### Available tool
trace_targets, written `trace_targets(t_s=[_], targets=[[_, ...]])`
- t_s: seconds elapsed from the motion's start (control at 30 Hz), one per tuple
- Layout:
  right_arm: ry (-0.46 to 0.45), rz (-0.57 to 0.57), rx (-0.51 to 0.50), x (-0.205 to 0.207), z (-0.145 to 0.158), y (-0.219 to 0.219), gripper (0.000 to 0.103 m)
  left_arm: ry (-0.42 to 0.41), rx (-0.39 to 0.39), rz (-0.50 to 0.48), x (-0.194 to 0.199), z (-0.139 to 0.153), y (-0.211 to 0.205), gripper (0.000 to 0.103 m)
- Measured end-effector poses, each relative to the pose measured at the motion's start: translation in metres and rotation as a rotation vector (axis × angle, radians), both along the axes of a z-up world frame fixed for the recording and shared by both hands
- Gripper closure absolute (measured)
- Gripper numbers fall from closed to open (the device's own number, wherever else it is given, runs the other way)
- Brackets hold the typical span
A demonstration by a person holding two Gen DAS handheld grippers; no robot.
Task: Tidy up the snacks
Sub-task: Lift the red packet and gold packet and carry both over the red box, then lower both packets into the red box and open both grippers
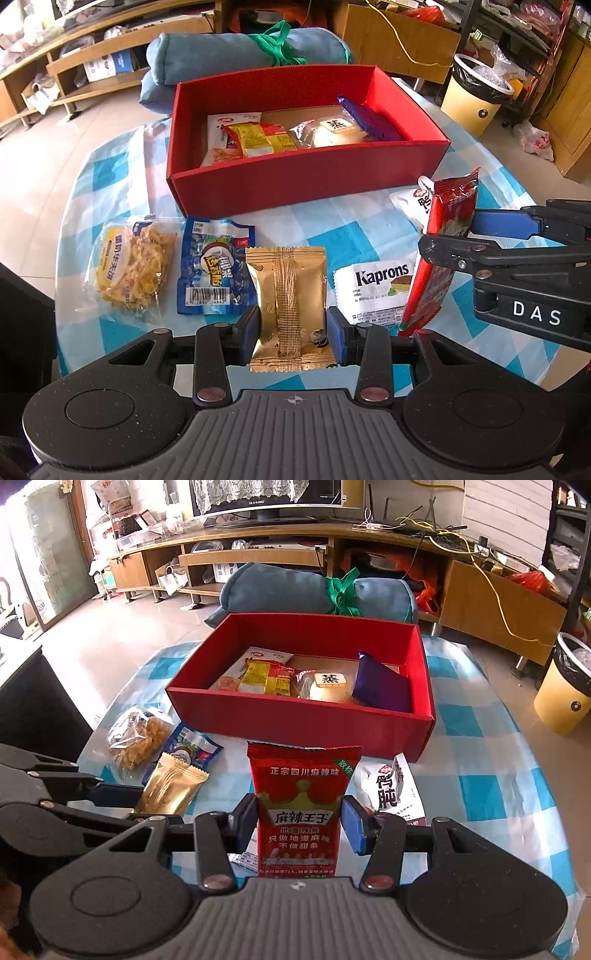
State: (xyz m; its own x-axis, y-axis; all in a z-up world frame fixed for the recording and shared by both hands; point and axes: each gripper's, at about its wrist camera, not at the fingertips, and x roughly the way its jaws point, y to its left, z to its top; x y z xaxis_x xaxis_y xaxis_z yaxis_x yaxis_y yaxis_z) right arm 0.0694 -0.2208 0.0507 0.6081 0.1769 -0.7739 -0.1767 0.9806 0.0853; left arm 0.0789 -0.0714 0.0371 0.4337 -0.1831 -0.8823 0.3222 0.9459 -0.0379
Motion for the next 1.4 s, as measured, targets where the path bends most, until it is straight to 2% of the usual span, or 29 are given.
trace_targets(t_s=[0.27,0.47,0.87,0.93,0.97,1.17,1.3,1.4], targets=[[-0.031,-0.003,0.005,0.006,0.01,-0.003,0.059,-0.02,-0.012,0.002,0.006,0.008,0.0,0.056],[-0.061,0.0,-0.008,0.023,0.019,-0.004,0.059,-0.057,-0.016,0.022,0.024,0.017,-0.001,0.056],[-0.109,0.0,-0.036,0.09,0.025,-0.008,0.059,-0.124,-0.014,0.064,0.086,0.028,-0.017,0.056],[-0.108,0.0,-0.041,0.102,0.023,-0.007,0.059,-0.126,-0.006,0.068,0.098,0.026,-0.021,0.056],[-0.109,0.006,-0.046,0.11,0.022,-0.006,0.065,-0.127,-0.003,0.07,0.103,0.025,-0.023,0.056],[-0.085,-0.014,-0.076,0.154,0.004,-0.007,0.067,-0.132,0.053,0.088,0.141,0.009,-0.035,0.055],[-0.021,-0.036,-0.055,0.174,-0.016,-0.015,0.067,-0.067,0.081,0.124,0.165,-0.016,-0.034,0.055],[0.006,-0.044,-0.058,0.178,-0.025,-0.02,0.067,-0.034,0.096,0.118,0.17,-0.028,-0.036,0.054]])
